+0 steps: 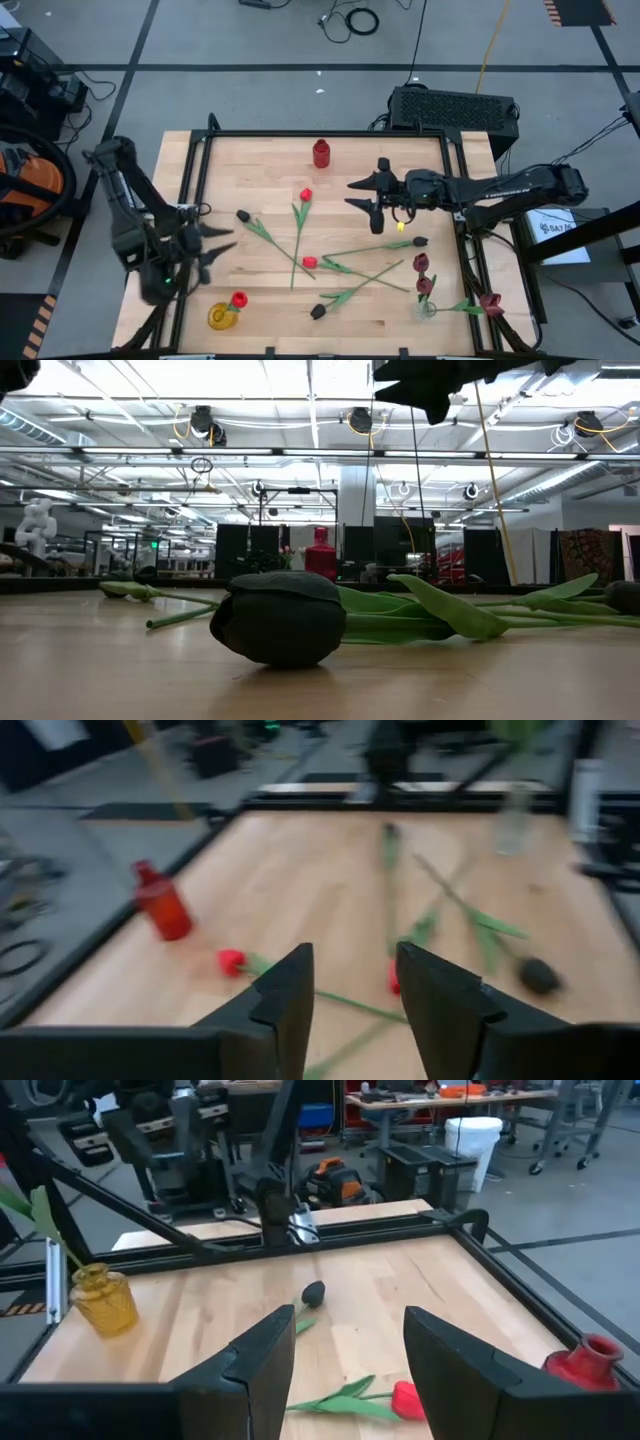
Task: Sort flowers into vase by color
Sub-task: Put the top red flower into the yellow vase
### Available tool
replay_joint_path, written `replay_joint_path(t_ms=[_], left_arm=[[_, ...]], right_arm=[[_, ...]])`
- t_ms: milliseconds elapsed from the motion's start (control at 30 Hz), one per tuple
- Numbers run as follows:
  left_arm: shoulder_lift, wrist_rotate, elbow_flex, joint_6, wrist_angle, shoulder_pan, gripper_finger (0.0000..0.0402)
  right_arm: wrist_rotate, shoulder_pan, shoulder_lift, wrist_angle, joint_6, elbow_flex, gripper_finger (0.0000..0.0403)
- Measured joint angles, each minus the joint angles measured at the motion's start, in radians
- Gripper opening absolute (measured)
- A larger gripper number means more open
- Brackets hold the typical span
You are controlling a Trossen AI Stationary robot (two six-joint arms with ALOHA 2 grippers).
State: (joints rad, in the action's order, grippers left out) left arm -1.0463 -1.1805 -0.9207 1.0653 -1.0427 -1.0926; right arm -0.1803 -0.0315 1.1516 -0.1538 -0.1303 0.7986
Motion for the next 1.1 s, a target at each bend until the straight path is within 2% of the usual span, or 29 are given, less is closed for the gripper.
replay_joint_path(t_ms=[200, 333, 500, 633, 867, 1000, 1100], left_arm=[[0.0, 0.067, 0.0, -0.032, -0.011, 0.229, 0.0122], [0.0, 0.102, 0.0, -0.044, 0.002, 0.328, 0.0119], [0.0, 0.188, 0.0, -0.061, 0.104, 0.419, 0.0118], [-0.008, 0.224, 0.0, -0.113, 0.191, 0.504, 0.0118], [-0.04, 0.38, 0.0, -0.233, 0.321, 0.705, 0.0118], [-0.095, 0.333, 0.0, -0.366, 0.449, 0.787, 0.0118], [-0.128, 0.309, 0.0, -0.391, 0.491, 0.82, 0.0118]], right_arm=[[-0.002, 0.0, 0.028, -0.042, -0.01, 0.0, 0.018], [-0.017, 0.0, 0.027, -0.063, -0.041, 0.0, 0.018], [-0.079, 0.0, 0.027, -0.057, -0.042, 0.0, 0.018], [-0.081, 0.0, 0.027, -0.058, -0.061, 0.003, 0.018], [-0.083, -0.012, 0.059, -0.045, -0.072, 0.051, 0.018], [-0.083, -0.012, 0.08, -0.043, -0.084, 0.058, 0.018], [-0.084, -0.002, 0.085, -0.043, -0.121, 0.059, 0.0181]])
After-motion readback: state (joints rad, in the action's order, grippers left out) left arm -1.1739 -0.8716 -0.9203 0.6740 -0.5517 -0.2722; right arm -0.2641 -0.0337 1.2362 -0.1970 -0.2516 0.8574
